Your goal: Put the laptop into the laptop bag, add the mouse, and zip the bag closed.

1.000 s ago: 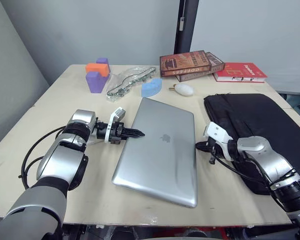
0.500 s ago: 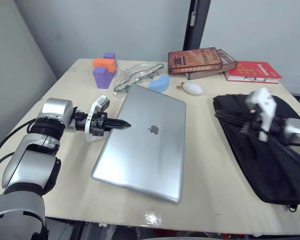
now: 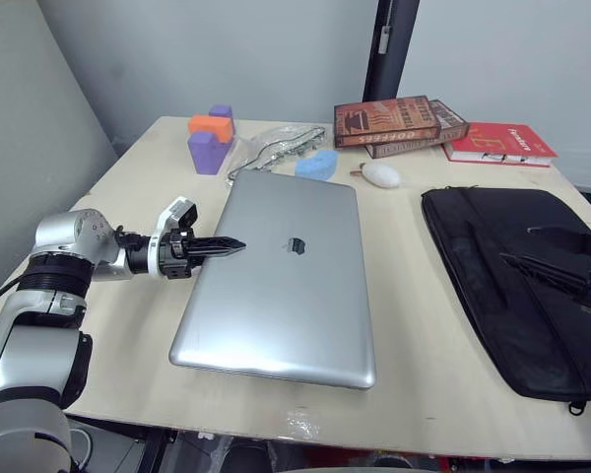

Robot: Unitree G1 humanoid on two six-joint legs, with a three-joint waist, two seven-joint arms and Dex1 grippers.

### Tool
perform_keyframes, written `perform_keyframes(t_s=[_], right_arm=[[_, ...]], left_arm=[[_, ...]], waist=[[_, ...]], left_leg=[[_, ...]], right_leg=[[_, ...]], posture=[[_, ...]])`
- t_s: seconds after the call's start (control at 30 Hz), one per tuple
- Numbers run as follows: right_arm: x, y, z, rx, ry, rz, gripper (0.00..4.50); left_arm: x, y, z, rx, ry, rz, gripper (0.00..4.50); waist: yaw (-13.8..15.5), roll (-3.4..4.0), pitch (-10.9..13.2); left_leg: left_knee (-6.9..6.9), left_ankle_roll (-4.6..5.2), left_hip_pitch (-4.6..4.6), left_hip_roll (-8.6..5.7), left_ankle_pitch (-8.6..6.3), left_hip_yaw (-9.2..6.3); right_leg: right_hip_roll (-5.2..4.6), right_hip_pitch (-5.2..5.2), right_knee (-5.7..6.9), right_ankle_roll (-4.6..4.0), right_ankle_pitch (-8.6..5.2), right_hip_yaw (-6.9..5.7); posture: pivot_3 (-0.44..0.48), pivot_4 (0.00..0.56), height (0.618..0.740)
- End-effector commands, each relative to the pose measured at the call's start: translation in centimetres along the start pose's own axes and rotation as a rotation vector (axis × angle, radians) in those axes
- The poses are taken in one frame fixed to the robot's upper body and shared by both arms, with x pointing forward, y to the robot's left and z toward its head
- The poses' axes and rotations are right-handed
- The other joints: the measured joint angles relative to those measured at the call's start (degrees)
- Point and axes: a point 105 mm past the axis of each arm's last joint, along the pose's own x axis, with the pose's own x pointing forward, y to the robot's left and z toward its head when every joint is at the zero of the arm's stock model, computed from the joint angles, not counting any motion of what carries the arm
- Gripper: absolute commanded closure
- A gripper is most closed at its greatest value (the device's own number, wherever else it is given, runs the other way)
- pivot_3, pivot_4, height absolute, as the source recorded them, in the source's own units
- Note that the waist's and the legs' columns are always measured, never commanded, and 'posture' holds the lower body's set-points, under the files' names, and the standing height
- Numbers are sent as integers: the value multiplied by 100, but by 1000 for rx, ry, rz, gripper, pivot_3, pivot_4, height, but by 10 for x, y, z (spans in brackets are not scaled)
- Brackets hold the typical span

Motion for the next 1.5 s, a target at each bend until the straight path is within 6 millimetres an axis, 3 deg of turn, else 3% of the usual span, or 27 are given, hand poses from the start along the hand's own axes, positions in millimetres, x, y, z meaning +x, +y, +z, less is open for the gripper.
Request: perform_keyframes(t_s=[0.03,0.07,0.17,0.47,0.6,0.93,1.5], right_arm=[[21,-11,-3,-98,34,-139,634],[27,-15,-7,-164,76,-185,634],[53,-24,-26,-121,141,-258,634],[86,-52,-43,-110,191,-387,634],[91,-55,-48,-77,190,-405,634],[90,-42,-40,-27,135,-401,634],[91,-39,-89,41,240,-432,634]], left_arm=[[4,-40,13,94,-24,-168,4234],[5,-40,14,94,-26,-170,4234],[8,-40,16,86,-39,-188,4234],[10,-39,24,69,-91,-209,4234],[11,-41,26,76,-104,-216,4234],[15,-39,24,76,-106,-217,4234],[19,-42,30,80,-134,-224,4234]], waist=[[-3,1,0],[0,2,1],[-2,2,1],[25,2,1],[46,2,1],[52,2,1],[50,2,1]], left_leg=[[1,0,4,-1,1,0],[2,0,11,-1,2,0],[0,0,12,-2,3,0],[0,-1,-15,-3,2,-1],[5,0,-24,-3,3,-10],[23,0,-27,-3,3,-16],[31,0,-29,-3,3,-23]], right_leg=[[0,0,3,0,0,1],[0,0,5,1,0,0],[0,0,3,2,1,0],[0,-4,17,5,3,-8],[0,-4,20,5,3,-19],[0,-4,37,5,3,-23],[-1,-4,43,6,4,-27]], posture=[[0,150,740],[0,150,740],[0,150,740],[0,150,740],[0,150,740],[0,150,740],[0,150,740]])
